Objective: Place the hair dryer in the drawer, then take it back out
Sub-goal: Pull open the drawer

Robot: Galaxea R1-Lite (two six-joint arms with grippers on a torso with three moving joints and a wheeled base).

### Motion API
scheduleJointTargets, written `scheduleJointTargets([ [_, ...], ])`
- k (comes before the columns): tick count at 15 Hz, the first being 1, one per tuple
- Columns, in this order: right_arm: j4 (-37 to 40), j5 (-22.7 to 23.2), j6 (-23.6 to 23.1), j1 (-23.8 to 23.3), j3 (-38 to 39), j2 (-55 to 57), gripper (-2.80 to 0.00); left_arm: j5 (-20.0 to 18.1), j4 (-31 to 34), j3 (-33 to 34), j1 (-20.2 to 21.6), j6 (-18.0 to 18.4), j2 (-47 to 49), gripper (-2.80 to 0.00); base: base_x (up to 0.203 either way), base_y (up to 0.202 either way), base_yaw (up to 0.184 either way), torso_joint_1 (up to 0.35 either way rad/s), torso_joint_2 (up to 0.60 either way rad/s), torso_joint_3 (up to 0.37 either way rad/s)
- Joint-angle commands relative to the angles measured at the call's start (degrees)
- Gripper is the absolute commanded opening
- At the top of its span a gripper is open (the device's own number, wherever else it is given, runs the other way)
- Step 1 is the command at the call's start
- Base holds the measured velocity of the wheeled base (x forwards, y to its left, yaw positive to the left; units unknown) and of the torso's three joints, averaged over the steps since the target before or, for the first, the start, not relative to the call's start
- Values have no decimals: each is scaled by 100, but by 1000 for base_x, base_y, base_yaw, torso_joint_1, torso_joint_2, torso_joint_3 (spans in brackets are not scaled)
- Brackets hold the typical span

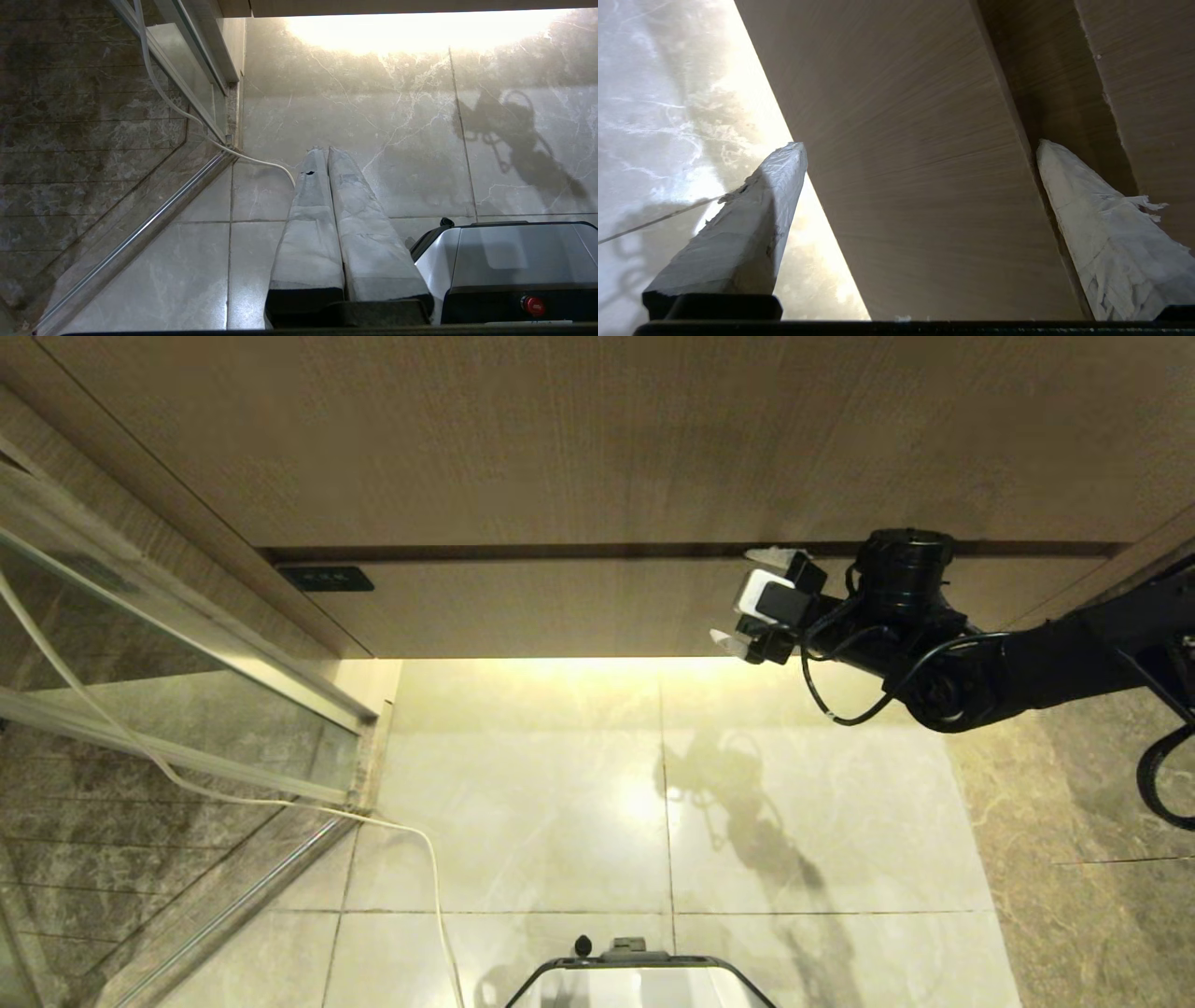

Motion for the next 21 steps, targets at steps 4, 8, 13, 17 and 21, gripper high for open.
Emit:
scheduleJointTargets([
  [4, 658, -23, -59, -116, -157, 146, 0, 1, 0, 9, 1, 0, 0, -280, 0, 0, 0, 0, 0, 0],
  [8, 2019, -563, -2, -281, -81, -194, 0, 1, 0, 9, 1, 0, 0, -280, 0, 0, 0, 0, 0, 0],
  [13, 2489, -938, 200, -398, 139, -491, 0, 1, 0, 9, 1, 0, 0, -280, 0, 0, 0, 0, 0, 0],
  [17, 2668, -1165, 314, -389, 245, -669, 0, -8, 0, 9, 1, 0, 0, -280, 0, 0, 0, 0, 0, 0],
  [21, 2814, -1166, 313, -407, 555, -926, 0, 1, 0, 9, 1, 0, 0, -280, 0, 0, 0, 0, 0, 0],
])
